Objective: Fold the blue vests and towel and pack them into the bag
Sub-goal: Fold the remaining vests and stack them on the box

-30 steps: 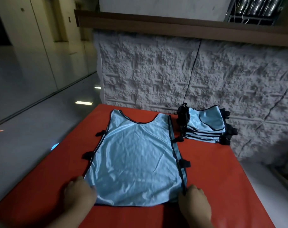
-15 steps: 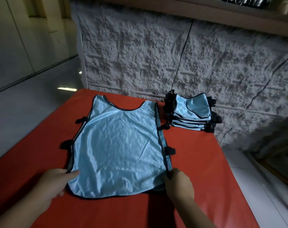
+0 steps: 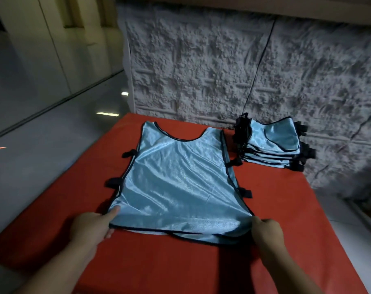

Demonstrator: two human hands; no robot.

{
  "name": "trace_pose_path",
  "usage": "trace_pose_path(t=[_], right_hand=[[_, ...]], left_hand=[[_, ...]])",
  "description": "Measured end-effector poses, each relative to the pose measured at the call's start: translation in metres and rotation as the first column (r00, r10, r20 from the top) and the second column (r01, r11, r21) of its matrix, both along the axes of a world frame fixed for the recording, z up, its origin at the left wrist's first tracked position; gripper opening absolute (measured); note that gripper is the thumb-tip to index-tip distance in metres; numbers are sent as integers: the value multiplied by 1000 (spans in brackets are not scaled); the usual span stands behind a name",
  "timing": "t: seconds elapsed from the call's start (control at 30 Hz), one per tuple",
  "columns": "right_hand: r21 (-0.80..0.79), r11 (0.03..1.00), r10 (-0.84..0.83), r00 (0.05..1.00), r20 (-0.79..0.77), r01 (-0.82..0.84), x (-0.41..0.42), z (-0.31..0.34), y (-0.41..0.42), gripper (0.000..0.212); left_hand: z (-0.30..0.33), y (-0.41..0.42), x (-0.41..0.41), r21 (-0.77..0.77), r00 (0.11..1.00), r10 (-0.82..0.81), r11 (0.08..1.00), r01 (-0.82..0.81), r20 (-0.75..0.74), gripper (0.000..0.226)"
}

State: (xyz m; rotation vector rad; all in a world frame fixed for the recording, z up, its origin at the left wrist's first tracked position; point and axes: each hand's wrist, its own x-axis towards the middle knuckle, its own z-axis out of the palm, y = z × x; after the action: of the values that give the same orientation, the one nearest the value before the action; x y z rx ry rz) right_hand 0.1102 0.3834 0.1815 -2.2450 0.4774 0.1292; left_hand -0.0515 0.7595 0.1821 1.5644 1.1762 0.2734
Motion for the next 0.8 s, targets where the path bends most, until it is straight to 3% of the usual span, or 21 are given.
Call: trace_pose_path(t=[0.13,0.23,0.33,0.47,0.57,0.7,0.8], right_hand=[[294,954,-50,998,-32,57,-5,12,4,29],[452,892,14,998,-61,15,-11,20,10,23],[430,892,176,983,-51,-137,-15,21,15,21],[294,918,292,956,-44,-267,-16,13,21,27],[373,913,203,978,-56,-168,-17,17,21,17],[431,902,41,992,-122,16,-16,17,1,20],[383,918,-53,989,-140,103,-21,6,-8,25]], left_hand=[[3,-3,1,52,1000,-8,999,9,-24,50],[1,-1,2,121,997,-36,992,44,-67,59],[0,1,2,157,991,-98,981,111,-87,60],[-1,5,0,82,977,-204,975,208,-58,32],[-4,13,-1,-16,981,-193,981,193,3,18],[1,17,-4,-140,994,-100,985,104,36,22],[2,15,-8,41,987,-128,990,132,-92,33]])
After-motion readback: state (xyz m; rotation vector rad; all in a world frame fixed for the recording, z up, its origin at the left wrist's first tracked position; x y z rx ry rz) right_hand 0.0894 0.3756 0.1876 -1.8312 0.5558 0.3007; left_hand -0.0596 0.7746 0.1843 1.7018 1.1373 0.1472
